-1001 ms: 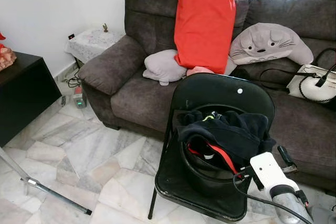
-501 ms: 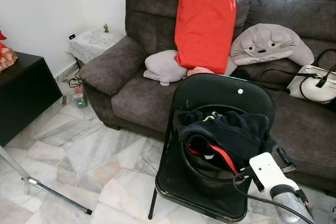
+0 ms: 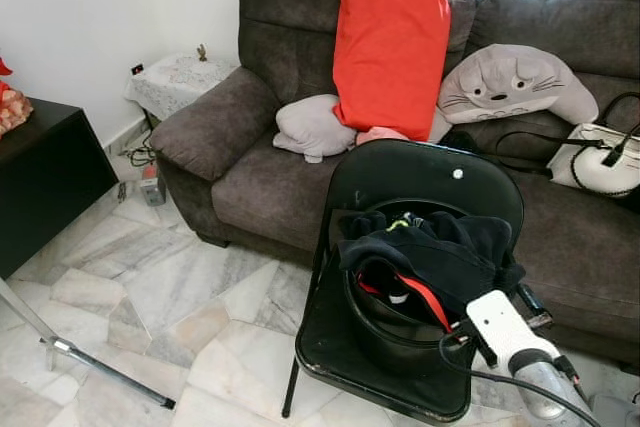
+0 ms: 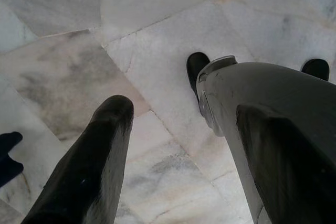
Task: Hang hanger
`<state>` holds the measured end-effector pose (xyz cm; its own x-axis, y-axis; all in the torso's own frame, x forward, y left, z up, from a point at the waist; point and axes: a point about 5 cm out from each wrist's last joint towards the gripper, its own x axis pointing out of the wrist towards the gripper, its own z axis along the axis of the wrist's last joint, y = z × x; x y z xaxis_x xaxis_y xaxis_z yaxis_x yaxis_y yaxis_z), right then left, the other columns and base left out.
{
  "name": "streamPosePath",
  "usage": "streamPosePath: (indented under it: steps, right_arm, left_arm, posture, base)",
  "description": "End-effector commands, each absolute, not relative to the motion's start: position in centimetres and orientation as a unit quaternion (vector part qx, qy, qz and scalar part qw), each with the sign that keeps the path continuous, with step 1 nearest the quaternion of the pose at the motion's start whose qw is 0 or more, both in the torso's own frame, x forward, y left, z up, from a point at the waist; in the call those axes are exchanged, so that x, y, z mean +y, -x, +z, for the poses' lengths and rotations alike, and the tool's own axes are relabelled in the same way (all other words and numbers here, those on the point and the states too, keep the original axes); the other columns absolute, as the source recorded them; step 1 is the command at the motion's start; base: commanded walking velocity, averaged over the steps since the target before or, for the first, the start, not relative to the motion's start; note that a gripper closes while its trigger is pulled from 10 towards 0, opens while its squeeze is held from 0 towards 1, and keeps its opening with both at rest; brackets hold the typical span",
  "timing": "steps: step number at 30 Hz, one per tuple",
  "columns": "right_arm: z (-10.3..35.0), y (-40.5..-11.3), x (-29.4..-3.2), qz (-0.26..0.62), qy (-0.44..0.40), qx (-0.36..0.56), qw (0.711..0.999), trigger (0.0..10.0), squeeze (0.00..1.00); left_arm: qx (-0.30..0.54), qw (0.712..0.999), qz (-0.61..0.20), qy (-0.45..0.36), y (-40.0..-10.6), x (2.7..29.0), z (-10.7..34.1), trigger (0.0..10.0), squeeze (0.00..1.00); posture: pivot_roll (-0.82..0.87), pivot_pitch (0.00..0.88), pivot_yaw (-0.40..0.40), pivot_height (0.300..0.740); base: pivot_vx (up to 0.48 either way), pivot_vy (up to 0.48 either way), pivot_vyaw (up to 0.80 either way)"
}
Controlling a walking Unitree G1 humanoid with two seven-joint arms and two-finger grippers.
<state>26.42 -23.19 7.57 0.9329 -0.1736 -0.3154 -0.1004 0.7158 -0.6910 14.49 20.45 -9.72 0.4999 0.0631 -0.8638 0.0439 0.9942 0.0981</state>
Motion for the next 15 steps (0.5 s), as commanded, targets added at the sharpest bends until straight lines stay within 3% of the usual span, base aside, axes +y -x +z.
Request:
streamPosePath:
  steps: [1, 15]
  right_arm:
    - [7.3, -26.9, -23.1, -0.01, 0.374, 0.194, 0.907, 10.0, 0.0]
    - [7.8, -28.5, -22.8, 0.001, 0.397, 0.184, 0.899, 10.0, 0.0]
  left_arm:
    - [0.515, 0.855, 0.006, -0.061, -13.7, 20.7, -10.0, 10.0, 0.0]
    - [0.514, 0.856, 0.007, -0.063, -13.8, 20.8, -9.9, 10.0, 0.0]
  posture:
    - [-0.04, 0.062, 0.016, 0.74]
    - [-0.03, 0.062, 0.017, 0.74]
  base:
    - [0.0, 0.0, 0.0]
    - [0.0, 0.0, 0.0]
